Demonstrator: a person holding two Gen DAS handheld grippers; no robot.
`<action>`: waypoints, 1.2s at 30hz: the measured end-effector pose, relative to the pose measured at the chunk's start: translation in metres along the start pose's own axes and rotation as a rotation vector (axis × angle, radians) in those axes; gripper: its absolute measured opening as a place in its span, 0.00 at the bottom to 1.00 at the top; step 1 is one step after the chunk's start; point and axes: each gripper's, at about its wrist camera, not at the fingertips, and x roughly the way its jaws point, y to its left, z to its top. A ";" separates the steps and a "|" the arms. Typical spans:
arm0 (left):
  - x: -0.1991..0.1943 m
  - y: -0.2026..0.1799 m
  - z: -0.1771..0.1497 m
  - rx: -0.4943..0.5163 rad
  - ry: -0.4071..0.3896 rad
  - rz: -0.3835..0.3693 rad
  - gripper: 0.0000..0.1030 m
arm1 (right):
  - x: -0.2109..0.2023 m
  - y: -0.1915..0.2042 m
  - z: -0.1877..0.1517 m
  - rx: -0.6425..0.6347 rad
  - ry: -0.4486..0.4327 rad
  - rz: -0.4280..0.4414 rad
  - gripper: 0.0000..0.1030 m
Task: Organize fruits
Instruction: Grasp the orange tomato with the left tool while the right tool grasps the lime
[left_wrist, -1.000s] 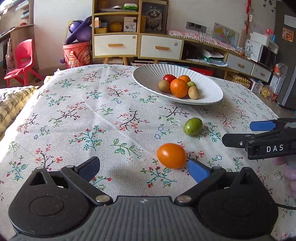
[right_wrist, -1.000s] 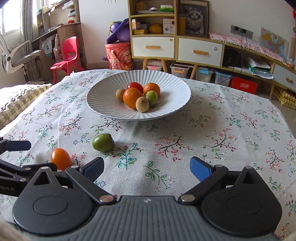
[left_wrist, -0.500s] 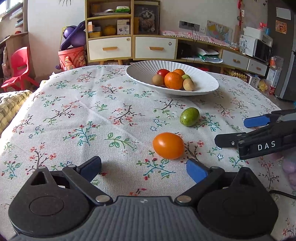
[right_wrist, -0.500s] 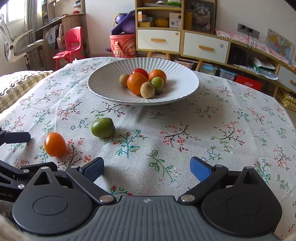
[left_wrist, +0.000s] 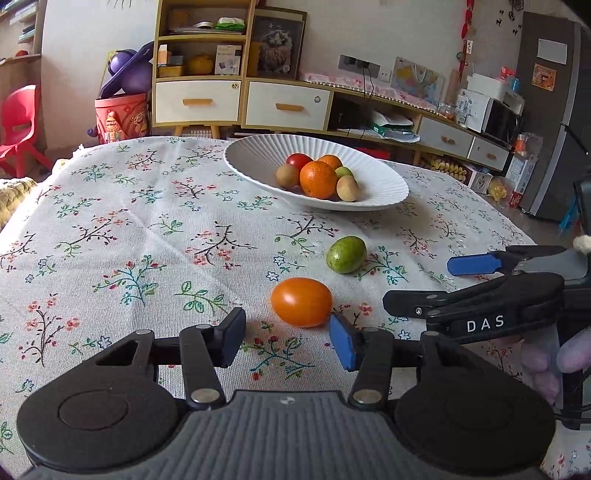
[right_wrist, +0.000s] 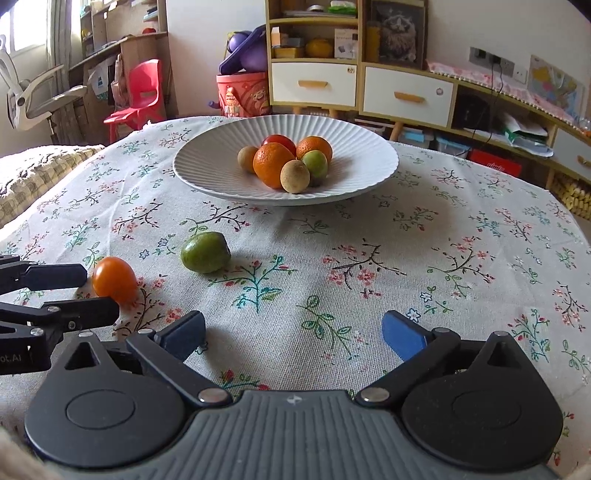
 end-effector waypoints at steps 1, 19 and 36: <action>0.001 -0.002 0.001 0.002 0.001 -0.008 0.32 | 0.001 0.001 0.002 -0.004 0.001 0.002 0.96; 0.002 0.012 0.018 -0.060 0.046 0.067 0.19 | 0.006 0.017 0.015 -0.037 0.008 0.039 0.76; -0.001 0.025 0.025 -0.100 0.071 0.103 0.19 | 0.013 0.025 0.027 -0.015 0.008 0.076 0.51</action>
